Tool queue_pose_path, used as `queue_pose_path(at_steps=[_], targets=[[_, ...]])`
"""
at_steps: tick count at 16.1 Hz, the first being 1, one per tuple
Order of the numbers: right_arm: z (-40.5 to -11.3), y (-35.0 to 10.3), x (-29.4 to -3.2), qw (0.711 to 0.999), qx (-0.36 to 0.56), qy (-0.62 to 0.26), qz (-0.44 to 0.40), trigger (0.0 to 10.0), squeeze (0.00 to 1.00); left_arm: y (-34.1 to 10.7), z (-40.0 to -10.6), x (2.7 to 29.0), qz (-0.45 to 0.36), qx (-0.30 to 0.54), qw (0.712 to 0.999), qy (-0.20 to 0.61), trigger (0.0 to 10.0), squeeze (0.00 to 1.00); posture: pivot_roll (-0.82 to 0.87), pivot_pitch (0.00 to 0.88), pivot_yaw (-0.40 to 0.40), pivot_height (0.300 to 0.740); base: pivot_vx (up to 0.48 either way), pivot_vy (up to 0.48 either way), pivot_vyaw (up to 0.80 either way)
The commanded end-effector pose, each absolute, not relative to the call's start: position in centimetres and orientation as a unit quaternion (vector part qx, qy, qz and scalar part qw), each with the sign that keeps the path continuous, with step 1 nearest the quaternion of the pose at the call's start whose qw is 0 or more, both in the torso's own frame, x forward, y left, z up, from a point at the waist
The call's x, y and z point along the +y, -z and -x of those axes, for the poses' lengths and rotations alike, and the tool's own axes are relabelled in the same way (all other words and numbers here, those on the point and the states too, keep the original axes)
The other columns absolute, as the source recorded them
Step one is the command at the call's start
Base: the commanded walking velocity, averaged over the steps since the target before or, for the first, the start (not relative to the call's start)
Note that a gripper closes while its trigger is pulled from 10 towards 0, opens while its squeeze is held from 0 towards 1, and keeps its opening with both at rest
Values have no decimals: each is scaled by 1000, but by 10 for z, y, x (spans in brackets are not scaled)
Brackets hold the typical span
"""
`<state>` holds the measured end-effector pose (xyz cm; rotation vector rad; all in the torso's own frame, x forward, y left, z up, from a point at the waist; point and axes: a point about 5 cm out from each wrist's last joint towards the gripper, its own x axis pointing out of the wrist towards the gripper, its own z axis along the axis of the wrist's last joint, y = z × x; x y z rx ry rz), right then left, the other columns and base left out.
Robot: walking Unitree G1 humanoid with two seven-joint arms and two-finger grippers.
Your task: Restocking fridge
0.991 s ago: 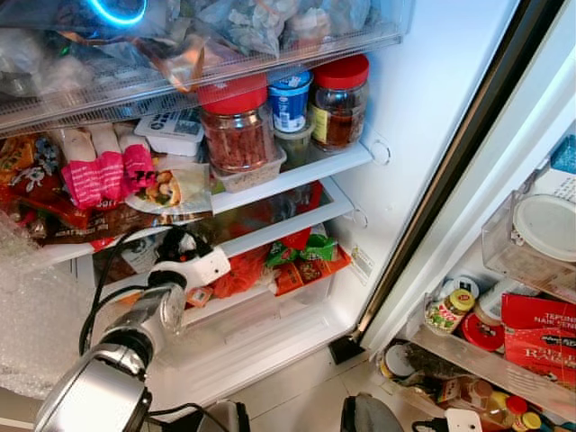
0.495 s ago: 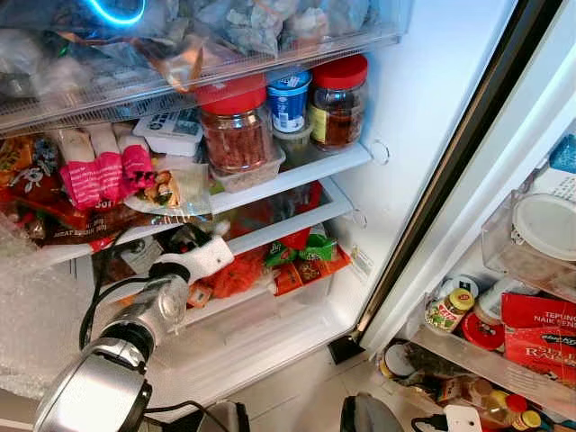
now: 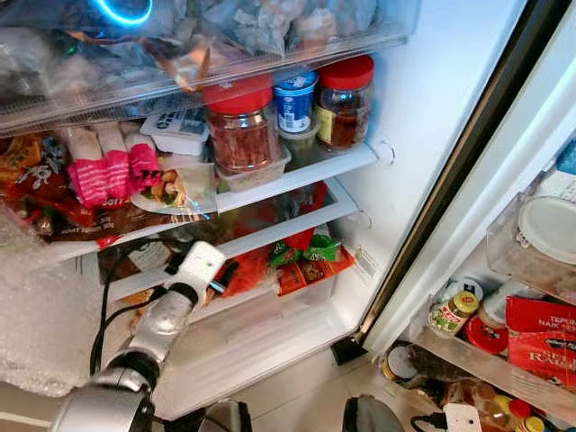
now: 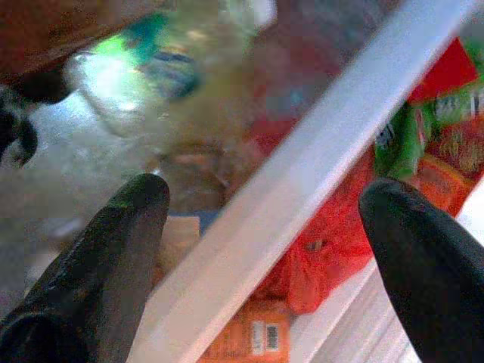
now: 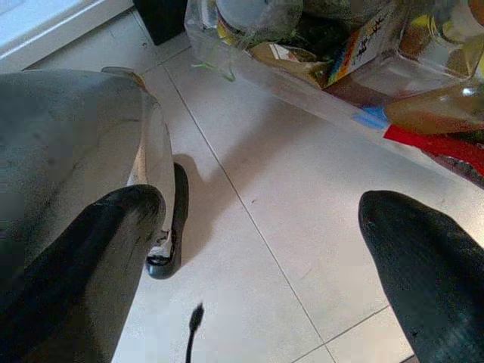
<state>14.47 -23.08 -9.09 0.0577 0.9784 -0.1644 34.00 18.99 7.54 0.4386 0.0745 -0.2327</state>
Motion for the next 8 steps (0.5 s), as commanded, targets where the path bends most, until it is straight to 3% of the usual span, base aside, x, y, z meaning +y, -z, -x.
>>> queue_pose_path(at_steps=[1, 5, 8], targets=[[-137, 93, -231, 874, 478, 80, -28, 10000, 0, -72, -335, 197, -181, 36, 978, 100, 10000, 0, 2, 87, -4, 643, 0, 0, 0], [-136, 94, -231, 874, 480, 77, -25, 10000, 0, -51, -312, 204, -47, 38, 997, 38, 10000, 0, 10, 74, 2, 643, 0, 0, 0], [-135, 94, -231, 876, 476, 77, -26, 10000, 0, -34, -285, 196, -45, 31, 998, 22, 10000, 0, 9, 65, 7, 643, 0, 0, 0]])
